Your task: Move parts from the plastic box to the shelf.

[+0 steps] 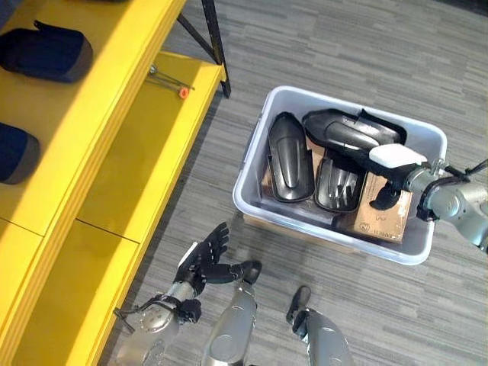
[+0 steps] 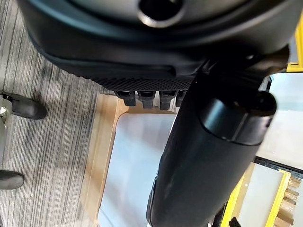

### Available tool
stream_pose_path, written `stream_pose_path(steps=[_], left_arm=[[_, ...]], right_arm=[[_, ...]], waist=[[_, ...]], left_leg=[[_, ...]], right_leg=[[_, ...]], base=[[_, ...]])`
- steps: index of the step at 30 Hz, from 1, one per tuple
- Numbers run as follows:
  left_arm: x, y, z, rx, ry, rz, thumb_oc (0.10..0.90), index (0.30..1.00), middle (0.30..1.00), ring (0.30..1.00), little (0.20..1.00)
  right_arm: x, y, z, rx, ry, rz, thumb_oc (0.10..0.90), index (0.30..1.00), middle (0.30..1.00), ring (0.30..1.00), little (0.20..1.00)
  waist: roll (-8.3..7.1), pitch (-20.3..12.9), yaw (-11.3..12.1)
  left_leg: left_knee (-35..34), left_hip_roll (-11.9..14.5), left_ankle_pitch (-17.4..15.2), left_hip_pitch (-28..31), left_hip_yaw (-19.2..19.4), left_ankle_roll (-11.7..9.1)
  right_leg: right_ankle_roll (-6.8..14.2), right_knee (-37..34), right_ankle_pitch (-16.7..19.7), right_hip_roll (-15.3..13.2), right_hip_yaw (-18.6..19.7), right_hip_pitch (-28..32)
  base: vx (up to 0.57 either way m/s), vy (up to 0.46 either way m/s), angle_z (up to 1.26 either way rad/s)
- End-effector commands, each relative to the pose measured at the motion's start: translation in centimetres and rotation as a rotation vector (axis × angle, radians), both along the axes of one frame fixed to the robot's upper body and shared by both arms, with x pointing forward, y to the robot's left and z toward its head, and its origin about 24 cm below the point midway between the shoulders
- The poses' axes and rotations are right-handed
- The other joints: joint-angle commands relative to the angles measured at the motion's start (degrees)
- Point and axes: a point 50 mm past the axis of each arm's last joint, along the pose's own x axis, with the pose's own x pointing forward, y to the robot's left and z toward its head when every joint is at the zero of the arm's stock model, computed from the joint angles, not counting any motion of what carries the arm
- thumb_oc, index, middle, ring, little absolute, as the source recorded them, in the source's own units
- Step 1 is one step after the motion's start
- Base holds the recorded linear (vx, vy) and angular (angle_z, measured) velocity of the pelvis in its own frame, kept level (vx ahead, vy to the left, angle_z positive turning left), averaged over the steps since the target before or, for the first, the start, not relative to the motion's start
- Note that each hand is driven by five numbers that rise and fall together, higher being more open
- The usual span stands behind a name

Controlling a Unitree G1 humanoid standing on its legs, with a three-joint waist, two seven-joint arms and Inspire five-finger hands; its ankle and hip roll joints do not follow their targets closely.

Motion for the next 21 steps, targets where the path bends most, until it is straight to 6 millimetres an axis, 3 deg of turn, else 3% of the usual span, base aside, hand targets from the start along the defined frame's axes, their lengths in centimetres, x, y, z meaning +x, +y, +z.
stream_pose_path(steps=[1, 4, 13, 21], left_arm=[[-0.6, -0.7, 2.7, -0.038, -0.157, -0.033, 0.900, 1.000, 1.000, 1.000, 1.000], [-0.5, -0.5, 3.0, -0.033, -0.168, -0.024, 0.900, 1.000, 1.000, 1.000, 1.000], [-0.3, -0.1, 3.3, -0.046, -0.185, 0.008, 0.900, 1.000, 1.000, 1.000, 1.000], [-0.5, 0.0, 3.3, -0.052, -0.181, 0.010, 0.900, 1.000, 1.000, 1.000, 1.000]], right_arm=[[-0.5, -1.2, 5.3, -0.126, -0.180, -0.007, 0.900, 1.000, 1.000, 1.000, 1.000], [-0.7, -1.9, 6.5, -0.240, -0.200, -0.024, 0.900, 1.000, 1.000, 1.000, 1.000], [-0.9, -1.3, 9.0, -0.276, -0.282, -0.005, 0.900, 1.000, 1.000, 1.000, 1.000], [-1.1, -1.2, 10.0, -0.305, -0.303, 0.003, 0.900, 1.000, 1.000, 1.000, 1.000]], waist=[[-0.58, -4.9, 0.6], [-0.95, -4.1, 1.1], [-1.77, -3.4, 1.0], [-1.94, -2.9, 0.7]], left_leg=[[1.2, 5.2, -2.1, -1.2, 0.7, 0.0], [0.7, 5.3, -1.5, -1.7, 0.0, -0.2], [-0.2, 6.0, -1.0, -1.4, -0.3, -0.4], [-0.5, 6.1, -0.7, -1.3, -0.6, -0.7]], right_leg=[[3.1, 2.3, -3.2, -3.1, 2.0, 0.2], [2.8, 3.4, -3.8, -2.9, 1.5, -0.8], [2.3, 4.7, -5.0, -2.3, 1.2, -1.1], [2.2, 4.9, -5.1, -2.3, 0.7, -1.1]], base=[[-0.02, -0.046, 0.30], [-0.01, -0.038, 0.15], [0.00, -0.025, 0.01], [0.00, 0.000, 0.00]])
